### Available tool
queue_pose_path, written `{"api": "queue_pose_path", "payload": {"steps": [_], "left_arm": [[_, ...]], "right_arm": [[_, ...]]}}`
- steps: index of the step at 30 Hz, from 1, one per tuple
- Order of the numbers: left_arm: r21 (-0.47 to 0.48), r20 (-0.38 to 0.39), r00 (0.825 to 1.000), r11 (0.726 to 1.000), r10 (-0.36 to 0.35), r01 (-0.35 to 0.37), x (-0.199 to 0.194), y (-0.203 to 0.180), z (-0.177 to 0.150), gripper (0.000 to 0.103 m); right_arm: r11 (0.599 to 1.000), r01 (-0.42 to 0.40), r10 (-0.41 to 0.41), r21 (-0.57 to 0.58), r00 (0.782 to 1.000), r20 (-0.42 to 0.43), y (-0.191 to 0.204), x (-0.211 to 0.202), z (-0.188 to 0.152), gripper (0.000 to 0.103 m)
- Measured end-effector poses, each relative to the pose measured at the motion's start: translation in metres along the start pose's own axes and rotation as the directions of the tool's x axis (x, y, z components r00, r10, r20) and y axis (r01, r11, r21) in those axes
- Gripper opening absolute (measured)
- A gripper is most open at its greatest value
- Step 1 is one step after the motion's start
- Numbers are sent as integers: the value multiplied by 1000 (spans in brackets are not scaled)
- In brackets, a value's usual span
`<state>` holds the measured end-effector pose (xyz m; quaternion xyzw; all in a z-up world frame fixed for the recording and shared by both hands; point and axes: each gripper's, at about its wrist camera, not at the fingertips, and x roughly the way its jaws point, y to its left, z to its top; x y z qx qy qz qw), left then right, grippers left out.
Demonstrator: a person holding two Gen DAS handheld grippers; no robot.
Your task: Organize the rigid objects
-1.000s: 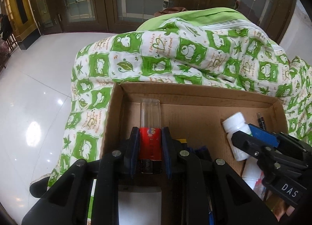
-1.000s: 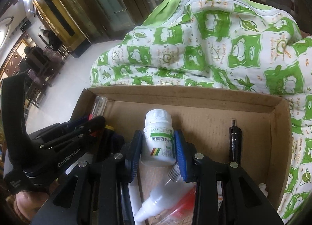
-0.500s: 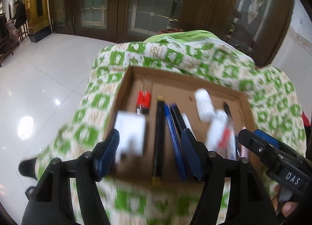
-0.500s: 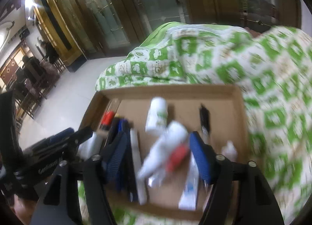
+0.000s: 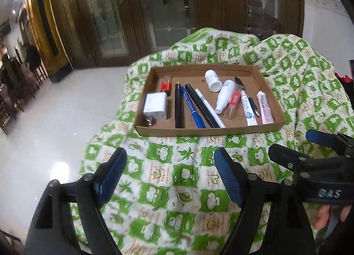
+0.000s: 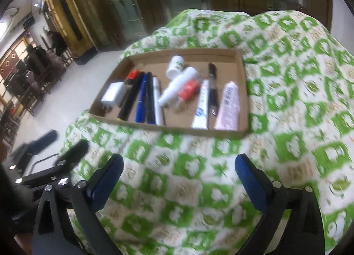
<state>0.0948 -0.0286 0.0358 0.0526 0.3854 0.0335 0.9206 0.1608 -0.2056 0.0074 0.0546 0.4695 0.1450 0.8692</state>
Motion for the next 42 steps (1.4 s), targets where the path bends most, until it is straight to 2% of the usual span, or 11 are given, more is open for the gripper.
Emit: {"api": "queue_pose_path", "payload": {"steps": [7,13,15,18,22,26,31,42], "left_arm": [[-19,23,1000,1000,-5,6,-29,2,-9,83],[-39,33,999,999,20,-19,-40,10,-23,84],[-30,50,998,999,26,-25,-45,13,-27,88],[-32,55,998,999,-6,8,-47,19,-32,92],[-55,62,998,998,-4,8,-43,25,-39,101],[-60,52,999,998,4,-1,-40,24,-41,101],[-44,54,999,999,-1,3,-41,20,-44,101],[-49,35,999,999,1,1,-39,21,-42,102]], "right_arm": [[999,37,-35,-22,998,60,5,-25,-14,101],[996,81,-74,-42,984,161,9,-48,-23,101],[995,88,-78,-45,979,190,10,-55,-25,101],[993,103,-88,-56,971,220,13,-67,-31,101],[990,117,-96,-84,969,226,19,-75,-42,101],[987,116,-89,-112,971,224,23,-77,-47,101],[989,113,-93,-91,975,200,19,-71,-46,101],[992,90,-70,-90,975,213,19,-77,-46,101]]}}
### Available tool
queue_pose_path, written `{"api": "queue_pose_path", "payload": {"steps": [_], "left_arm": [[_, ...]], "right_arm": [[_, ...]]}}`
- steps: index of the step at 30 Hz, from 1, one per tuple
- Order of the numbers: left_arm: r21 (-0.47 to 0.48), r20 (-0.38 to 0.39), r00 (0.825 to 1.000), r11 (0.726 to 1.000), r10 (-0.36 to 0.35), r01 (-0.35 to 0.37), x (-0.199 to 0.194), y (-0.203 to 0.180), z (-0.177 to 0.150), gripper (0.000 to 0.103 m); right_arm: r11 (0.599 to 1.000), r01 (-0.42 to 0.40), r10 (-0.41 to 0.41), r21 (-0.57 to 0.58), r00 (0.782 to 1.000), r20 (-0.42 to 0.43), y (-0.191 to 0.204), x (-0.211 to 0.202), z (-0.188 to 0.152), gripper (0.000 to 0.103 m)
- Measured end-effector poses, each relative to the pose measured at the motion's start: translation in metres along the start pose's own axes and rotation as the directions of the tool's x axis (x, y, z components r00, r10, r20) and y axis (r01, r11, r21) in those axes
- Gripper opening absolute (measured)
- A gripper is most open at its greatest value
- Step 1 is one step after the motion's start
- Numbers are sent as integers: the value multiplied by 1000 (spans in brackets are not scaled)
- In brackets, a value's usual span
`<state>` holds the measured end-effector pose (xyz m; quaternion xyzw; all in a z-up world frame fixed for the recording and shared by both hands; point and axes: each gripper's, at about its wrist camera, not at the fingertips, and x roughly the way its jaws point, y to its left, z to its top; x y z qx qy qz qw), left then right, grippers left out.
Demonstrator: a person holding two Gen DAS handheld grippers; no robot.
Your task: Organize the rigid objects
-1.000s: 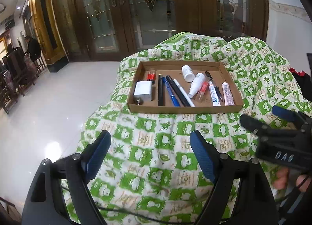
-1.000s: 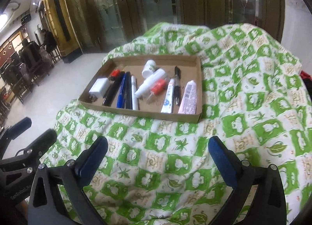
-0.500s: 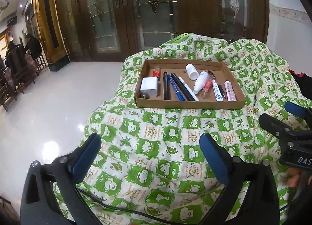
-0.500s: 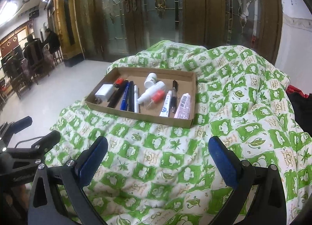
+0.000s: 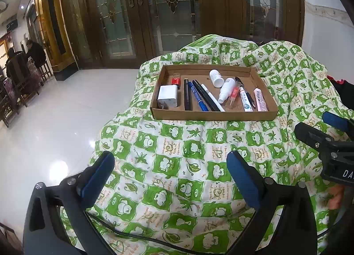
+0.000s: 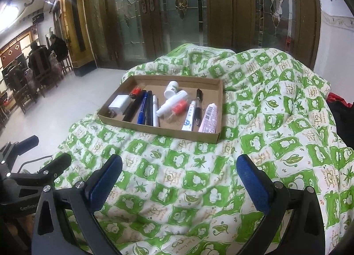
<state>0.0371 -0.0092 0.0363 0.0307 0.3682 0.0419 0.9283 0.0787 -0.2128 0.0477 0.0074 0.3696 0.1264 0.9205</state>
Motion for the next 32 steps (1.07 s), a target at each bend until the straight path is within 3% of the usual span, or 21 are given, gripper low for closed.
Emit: {"api": "queue_pose_path", "payload": {"steps": [7,12,32], "left_arm": [[14,-11,999,999,-37,37,5,-8,18,103],[44,-24,1000,999,-14,15,16,-16,32,103],[22,-63,998,1000,-12,14,46,-20,53,103]], "right_arm": [[998,-15,13,64,999,40,-8,-4,14,101],[998,5,-8,63,999,47,-9,-6,21,101],[993,-8,10,122,1000,-18,-19,11,26,101]]}}
